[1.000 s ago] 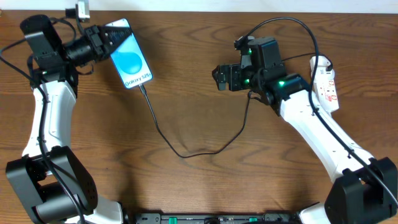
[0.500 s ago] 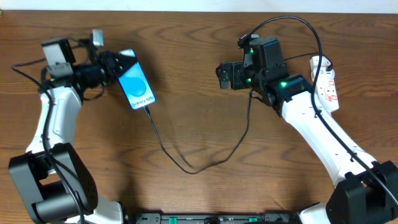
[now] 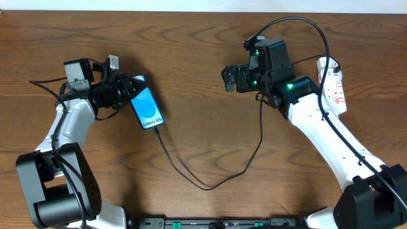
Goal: Plug charger to phone and switch on socket
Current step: 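Lower the plugged-in phone with the left gripper toward the table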
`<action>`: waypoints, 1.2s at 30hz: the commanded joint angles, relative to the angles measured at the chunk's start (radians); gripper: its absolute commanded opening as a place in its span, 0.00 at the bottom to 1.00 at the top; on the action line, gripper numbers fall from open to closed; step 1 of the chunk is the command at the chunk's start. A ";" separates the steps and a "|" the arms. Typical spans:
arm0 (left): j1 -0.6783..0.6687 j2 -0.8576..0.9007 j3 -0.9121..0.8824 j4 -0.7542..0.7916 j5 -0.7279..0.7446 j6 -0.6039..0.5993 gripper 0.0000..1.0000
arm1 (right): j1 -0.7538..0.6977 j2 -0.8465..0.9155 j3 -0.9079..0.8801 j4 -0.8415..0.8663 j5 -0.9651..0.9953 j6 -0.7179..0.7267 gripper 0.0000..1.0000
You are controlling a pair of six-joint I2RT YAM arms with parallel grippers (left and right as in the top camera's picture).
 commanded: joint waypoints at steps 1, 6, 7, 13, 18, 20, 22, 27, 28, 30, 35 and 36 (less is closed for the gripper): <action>-0.001 -0.021 -0.021 -0.002 -0.035 0.017 0.07 | -0.002 -0.023 0.012 -0.003 0.011 -0.011 0.99; -0.001 -0.020 -0.066 -0.002 -0.092 0.017 0.07 | -0.001 -0.023 0.012 -0.005 0.011 -0.011 0.99; -0.001 -0.018 -0.073 -0.002 -0.100 0.017 0.08 | -0.001 -0.023 0.012 -0.005 0.011 -0.011 0.99; -0.001 0.011 -0.103 -0.002 -0.107 0.017 0.07 | 0.000 -0.023 0.012 -0.006 0.011 -0.011 0.99; -0.001 0.047 -0.121 -0.002 -0.139 0.017 0.07 | 0.000 -0.023 0.012 -0.010 0.011 -0.011 0.99; -0.001 0.060 -0.124 -0.002 -0.144 0.017 0.08 | 0.000 -0.023 0.012 -0.010 0.011 -0.011 0.99; -0.001 0.072 -0.124 -0.002 -0.144 0.017 0.08 | 0.000 -0.023 0.012 -0.010 0.011 -0.011 0.99; -0.001 0.093 -0.124 -0.002 -0.178 0.017 0.07 | 0.000 -0.023 0.012 -0.012 0.011 -0.011 0.99; -0.001 0.094 -0.125 -0.002 -0.187 0.017 0.07 | 0.000 -0.023 0.012 -0.012 0.011 -0.011 0.99; -0.001 0.094 -0.125 -0.002 -0.190 0.017 0.07 | 0.000 -0.023 0.012 -0.012 0.011 -0.011 0.99; -0.001 0.094 -0.125 -0.002 -0.190 0.017 0.07 | 0.000 -0.023 0.012 -0.012 0.011 -0.011 0.99; -0.001 0.094 -0.125 -0.002 -0.190 0.017 0.08 | 0.000 -0.023 0.012 -0.012 0.011 -0.011 0.99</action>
